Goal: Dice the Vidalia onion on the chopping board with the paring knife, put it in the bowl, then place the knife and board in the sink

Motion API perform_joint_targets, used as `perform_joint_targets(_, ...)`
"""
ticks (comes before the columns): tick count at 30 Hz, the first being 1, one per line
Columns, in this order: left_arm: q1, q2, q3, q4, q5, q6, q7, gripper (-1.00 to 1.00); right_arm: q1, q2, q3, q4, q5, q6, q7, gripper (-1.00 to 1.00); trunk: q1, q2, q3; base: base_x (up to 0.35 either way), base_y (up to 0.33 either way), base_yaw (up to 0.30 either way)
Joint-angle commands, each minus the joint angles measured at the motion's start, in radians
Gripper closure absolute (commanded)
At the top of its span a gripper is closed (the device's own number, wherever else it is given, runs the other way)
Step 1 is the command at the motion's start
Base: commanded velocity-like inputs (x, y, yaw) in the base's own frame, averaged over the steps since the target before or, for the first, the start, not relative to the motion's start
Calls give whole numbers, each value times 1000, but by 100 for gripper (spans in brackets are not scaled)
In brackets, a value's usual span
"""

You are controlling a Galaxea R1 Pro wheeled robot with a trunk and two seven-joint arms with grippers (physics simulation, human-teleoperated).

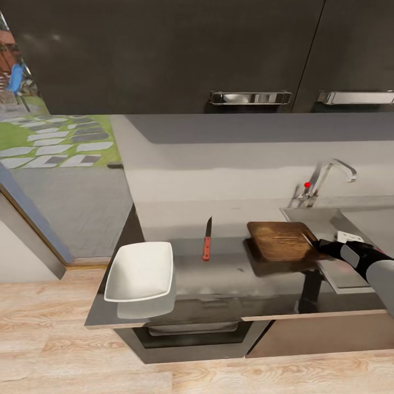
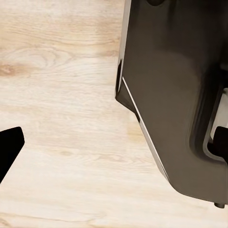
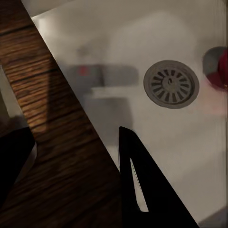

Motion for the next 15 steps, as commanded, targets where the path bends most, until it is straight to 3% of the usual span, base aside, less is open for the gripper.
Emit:
perform_joint_targets(1,0,0,-3,-2,9,-1,1,-100,-1,0,1,-1,-7,5,-1,100,1,-2,-2,0,0,0)
perform_joint_targets(5,0,0,-2,-2,9,-1,0,-100,-1,0,1,-2,-9,5,-5,100,1,-2,-2,0,79,0)
perform_joint_targets(15,0,0,-2,-2,9,-1,-1,-100,-1,0,1,-4,-8,3,-15,100,1,-2,-2,0,268,0)
